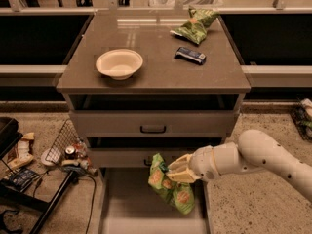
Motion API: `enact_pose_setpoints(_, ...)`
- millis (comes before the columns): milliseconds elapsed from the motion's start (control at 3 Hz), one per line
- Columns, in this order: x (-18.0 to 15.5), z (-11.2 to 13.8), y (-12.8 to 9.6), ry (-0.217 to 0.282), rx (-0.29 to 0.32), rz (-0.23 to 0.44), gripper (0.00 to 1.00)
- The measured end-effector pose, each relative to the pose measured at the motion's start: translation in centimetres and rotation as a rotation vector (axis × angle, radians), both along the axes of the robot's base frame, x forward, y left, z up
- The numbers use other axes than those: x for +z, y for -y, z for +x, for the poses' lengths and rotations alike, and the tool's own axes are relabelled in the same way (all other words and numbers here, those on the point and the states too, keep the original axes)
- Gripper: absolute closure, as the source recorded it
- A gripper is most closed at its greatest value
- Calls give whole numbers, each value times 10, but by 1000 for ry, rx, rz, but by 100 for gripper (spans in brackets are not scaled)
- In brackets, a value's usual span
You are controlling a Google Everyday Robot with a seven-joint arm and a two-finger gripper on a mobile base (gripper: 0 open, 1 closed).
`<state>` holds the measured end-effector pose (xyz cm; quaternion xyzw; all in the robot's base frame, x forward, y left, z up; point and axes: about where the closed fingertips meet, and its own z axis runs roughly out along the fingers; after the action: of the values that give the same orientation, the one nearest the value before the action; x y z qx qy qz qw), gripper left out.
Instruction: Pick green rice chip bag from bottom drawer and place on counter
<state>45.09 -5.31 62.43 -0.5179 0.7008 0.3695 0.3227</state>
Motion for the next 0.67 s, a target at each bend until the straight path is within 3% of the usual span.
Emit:
enact_pose_setpoints(333,31,24,-4,16,-7,-22,100)
enact_pose_setpoints(667,106,64,-9,29,-21,-70,100)
